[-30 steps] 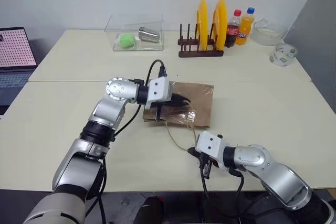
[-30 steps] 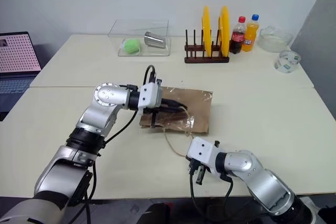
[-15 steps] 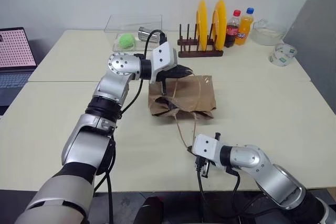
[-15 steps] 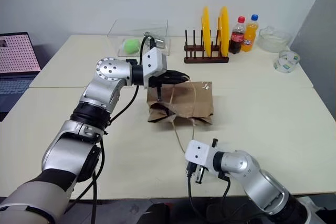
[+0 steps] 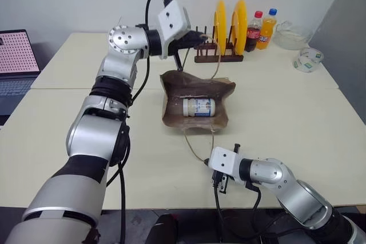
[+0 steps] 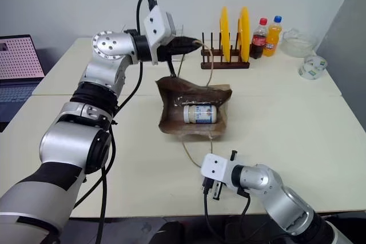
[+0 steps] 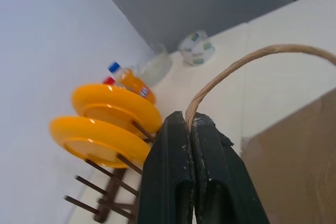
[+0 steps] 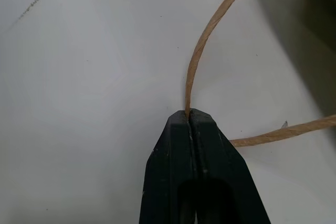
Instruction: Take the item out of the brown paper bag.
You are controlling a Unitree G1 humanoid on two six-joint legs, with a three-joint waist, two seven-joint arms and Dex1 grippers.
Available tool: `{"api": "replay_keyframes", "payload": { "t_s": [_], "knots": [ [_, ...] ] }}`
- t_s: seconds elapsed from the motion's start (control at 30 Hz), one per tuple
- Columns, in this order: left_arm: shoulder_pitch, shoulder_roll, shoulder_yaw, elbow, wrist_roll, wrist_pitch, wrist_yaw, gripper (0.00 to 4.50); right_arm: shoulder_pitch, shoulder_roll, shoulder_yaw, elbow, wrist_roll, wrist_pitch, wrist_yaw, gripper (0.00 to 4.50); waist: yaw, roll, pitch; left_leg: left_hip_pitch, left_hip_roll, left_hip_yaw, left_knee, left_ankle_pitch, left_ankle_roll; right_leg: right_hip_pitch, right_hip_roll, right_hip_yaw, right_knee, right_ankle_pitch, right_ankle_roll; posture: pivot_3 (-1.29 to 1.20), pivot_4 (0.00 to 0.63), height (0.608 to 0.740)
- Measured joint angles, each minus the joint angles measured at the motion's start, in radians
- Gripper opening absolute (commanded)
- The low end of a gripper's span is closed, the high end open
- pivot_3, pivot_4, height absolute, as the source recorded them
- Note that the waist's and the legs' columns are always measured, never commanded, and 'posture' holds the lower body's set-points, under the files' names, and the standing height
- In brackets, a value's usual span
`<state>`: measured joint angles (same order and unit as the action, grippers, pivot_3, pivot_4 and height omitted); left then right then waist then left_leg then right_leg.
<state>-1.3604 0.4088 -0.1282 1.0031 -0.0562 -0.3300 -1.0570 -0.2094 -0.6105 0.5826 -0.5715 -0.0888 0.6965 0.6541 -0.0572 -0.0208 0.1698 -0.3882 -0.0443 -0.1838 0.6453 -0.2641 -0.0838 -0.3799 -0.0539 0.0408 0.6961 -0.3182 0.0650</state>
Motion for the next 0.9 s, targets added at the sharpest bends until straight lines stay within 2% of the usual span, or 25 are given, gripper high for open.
{"api": "replay_keyframes", "payload": {
  "t_s": [0.1, 0.2, 0.27, 0.4, 0.43, 0.57, 0.67, 0.8, 0.9],
  "knots": [
    [0.003, -0.001, 0.015, 0.023, -0.001, 0.006, -0.009, 0.00, -0.004, 0.006, -0.003, -0.004, -0.007, 0.001, 0.000, 0.04, 0.000, 0.000, 0.000, 0.000, 0.000, 0.000, 0.000, 0.000, 0.000, 0.000, 0.000, 0.000, 0.000, 0.000, 0.000, 0.00, 0.150, 0.740],
    [0.017, -0.002, 0.039, -0.004, -0.041, 0.053, -0.089, 0.00, -0.001, 0.037, -0.026, -0.008, -0.002, 0.020, -0.003, 0.56, -0.004, 0.000, 0.000, 0.000, 0.000, 0.000, 0.000, 0.000, 0.000, 0.000, 0.000, 0.000, 0.000, 0.000, 0.000, 0.00, 0.150, 0.740],
    [0.047, -0.001, 0.052, -0.059, -0.082, 0.113, -0.176, 0.00, 0.001, 0.058, -0.056, -0.008, 0.016, 0.047, -0.005, 1.16, -0.006, 0.000, 0.000, 0.000, 0.000, 0.000, 0.000, 0.000, 0.000, -0.001, 0.000, 0.000, 0.001, 0.000, 0.000, 0.00, 0.150, 0.740],
    [0.123, 0.026, 0.056, -0.187, -0.144, 0.242, -0.292, 0.00, 0.008, 0.082, -0.111, -0.031, 0.046, 0.104, -0.010, 2.65, -0.009, 0.000, 0.000, -0.001, 0.001, 0.000, 0.000, 0.000, -0.001, -0.002, 0.000, 0.000, 0.001, 0.000, 0.000, 0.00, 0.150, 0.740],
    [0.145, 0.035, 0.056, -0.229, -0.160, 0.281, -0.311, 0.00, 0.014, 0.082, -0.132, -0.055, 0.065, 0.120, -0.007, 2.89, -0.009, 0.000, 0.000, -0.002, 0.000, -0.001, 0.000, 0.000, -0.001, -0.002, 0.000, 0.000, 0.001, 0.000, 0.000, 0.00, 0.150, 0.740],
    [0.200, 0.051, 0.057, -0.357, -0.207, 0.401, -0.343, 0.00, 0.032, 0.072, -0.193, -0.154, 0.124, 0.176, 0.004, 2.89, -0.007, 0.000, 0.000, -0.003, 0.000, -0.001, 0.000, 0.000, -0.001, -0.003, 0.000, 0.000, 0.001, 0.000, 0.000, 0.00, 0.150, 0.740],
    [0.239, 0.063, 0.057, -0.456, -0.228, 0.474, -0.350, 0.00, 0.062, 0.018, -0.280, -0.270, 0.191, 0.230, 0.032, 2.89, -0.003, 0.000, 0.000, -0.003, 0.000, -0.001, 0.000, 0.000, 0.000, -0.003, 0.000, 0.000, 0.001, 0.000, 0.000, 0.00, 0.150, 0.740],
    [0.250, 0.068, 0.057, -0.501, -0.240, 0.520, -0.346, 0.00, 0.076, -0.002, -0.387, -0.373, 0.292, 0.300, 0.064, 2.89, -0.002, 0.000, 0.000, -0.003, 0.001, -0.001, 0.000, 0.000, 0.000, -0.003, 0.000, 0.000, 0.001, 0.000, 0.000, 0.00, 0.150, 0.740],
    [0.250, 0.068, 0.057, -0.513, -0.250, 0.542, -0.336, 0.00, 0.053, 0.025, -0.458, -0.385, 0.374, 0.354, 0.063, 2.89, -0.003, 0.000, 0.000, -0.003, 0.001, 0.000, 0.000, 0.000, 0.000, -0.003, 0.000, 0.000, 0.001, 0.000, 0.000, 0.00, 0.150, 0.740]
  ]
}}
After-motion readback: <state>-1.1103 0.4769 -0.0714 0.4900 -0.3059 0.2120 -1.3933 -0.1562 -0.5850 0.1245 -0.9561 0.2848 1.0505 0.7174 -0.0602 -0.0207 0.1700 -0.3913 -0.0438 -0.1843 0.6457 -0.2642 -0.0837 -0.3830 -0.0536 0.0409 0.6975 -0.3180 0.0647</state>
